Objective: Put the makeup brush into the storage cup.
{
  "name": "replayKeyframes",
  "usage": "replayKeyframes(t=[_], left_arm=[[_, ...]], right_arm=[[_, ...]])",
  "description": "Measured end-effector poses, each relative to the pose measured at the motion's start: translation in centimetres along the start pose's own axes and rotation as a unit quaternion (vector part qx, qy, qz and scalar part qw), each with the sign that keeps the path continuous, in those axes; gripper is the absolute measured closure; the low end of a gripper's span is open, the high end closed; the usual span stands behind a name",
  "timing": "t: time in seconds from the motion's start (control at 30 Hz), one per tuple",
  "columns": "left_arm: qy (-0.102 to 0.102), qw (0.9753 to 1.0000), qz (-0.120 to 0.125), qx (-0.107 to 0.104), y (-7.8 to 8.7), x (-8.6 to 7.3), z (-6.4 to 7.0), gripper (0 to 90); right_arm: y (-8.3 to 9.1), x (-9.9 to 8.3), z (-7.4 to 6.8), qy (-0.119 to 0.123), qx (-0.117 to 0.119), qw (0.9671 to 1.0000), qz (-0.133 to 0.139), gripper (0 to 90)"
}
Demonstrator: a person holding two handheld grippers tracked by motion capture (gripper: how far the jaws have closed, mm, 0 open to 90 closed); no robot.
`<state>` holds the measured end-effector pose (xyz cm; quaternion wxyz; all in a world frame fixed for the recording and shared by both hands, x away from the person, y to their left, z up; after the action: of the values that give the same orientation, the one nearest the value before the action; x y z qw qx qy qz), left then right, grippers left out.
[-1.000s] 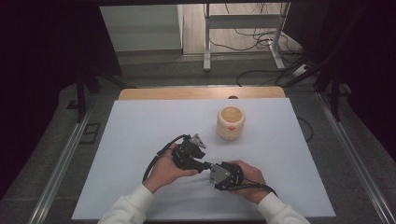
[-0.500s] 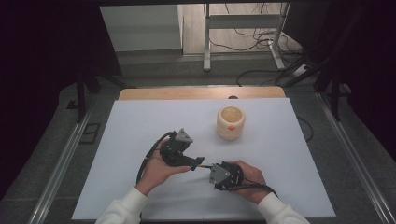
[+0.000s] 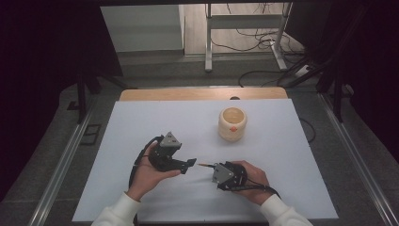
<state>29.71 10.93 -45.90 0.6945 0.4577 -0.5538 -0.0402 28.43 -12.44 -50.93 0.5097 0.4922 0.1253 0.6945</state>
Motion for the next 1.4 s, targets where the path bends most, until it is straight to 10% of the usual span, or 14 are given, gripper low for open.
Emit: replayKeyframes(t=[1.4], left_arm=[[0.088,0.9901,0.003,0.109,3.7,-10.4,-2.4,19.0]], right_arm=[[0.5,-0.2,0.2,-0.008,-0.009,0.9999,0.006,84.4]])
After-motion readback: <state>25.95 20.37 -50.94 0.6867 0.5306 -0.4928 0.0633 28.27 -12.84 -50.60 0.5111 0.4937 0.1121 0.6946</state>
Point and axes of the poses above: each handheld gripper's, and its own axes: y roughly backward along the jaws, x roughly out of its top, z roughly to its right, the point moved 1 cm from there along -y, roughly forward along the jaws, and after that the axes turned 10 degrees about -y, right-handed, at the moved point
